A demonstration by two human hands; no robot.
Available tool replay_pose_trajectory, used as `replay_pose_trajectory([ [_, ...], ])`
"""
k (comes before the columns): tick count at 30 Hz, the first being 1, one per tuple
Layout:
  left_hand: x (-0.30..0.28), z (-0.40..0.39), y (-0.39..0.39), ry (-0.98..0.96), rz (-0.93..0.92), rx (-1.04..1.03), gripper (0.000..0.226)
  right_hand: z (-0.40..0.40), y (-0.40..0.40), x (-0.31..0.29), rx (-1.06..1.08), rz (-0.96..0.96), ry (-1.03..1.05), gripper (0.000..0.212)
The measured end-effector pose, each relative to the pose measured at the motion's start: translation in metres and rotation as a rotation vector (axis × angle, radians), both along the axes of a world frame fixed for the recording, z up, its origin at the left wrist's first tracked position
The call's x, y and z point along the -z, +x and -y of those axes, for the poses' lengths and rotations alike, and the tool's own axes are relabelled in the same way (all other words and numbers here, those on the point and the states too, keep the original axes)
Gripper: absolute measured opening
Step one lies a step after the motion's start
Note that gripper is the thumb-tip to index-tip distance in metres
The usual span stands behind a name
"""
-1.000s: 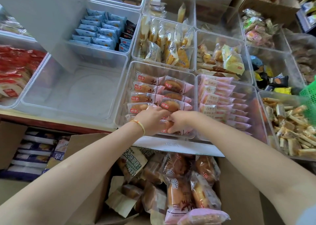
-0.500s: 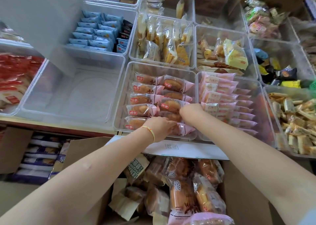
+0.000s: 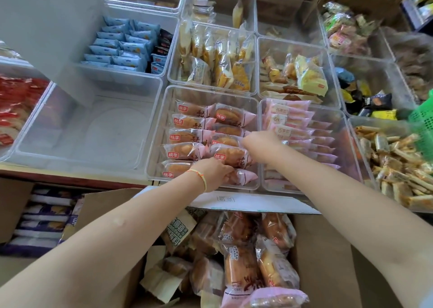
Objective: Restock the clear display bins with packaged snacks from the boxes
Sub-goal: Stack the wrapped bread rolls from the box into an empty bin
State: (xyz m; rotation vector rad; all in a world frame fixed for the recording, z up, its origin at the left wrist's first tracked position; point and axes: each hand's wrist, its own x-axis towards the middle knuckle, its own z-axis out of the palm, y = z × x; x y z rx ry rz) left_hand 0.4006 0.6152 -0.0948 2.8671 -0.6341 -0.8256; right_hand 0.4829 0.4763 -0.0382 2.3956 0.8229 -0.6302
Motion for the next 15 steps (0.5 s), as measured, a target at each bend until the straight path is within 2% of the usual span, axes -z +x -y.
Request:
replay_pose_trajectory([
  [3,-0.008,0.002,-0.001,0.058,0.135,0.058,0.036,0.002,-0.007,0.001,0.029,-0.023,0.002,0.028],
  [5,-0.012,0.0,0.0,0.076,0.295,0.074,0.051,0.001,-0.011,-0.005,0.035,-0.033,0.039,0.027],
  [7,-0.008,-0.006,0.002,0.102,0.377,0.052,0.072,-0.001,-0.017,-0.007,0.056,-0.09,0.091,0.045],
  [9,0.0,-0.009,0.004,0.176,0.297,0.053,0.085,-0.004,-0.027,0.002,0.064,-0.161,0.077,0.064],
  [12,0.013,-0.01,0.007,0.254,0.12,0.095,0.075,-0.004,-0.039,0.03,0.111,-0.211,0.138,0.082],
  [15,0.018,-0.011,0.01,0.263,0.014,0.119,0.069,-0.004,-0.038,0.043,0.141,-0.268,0.157,0.087],
])
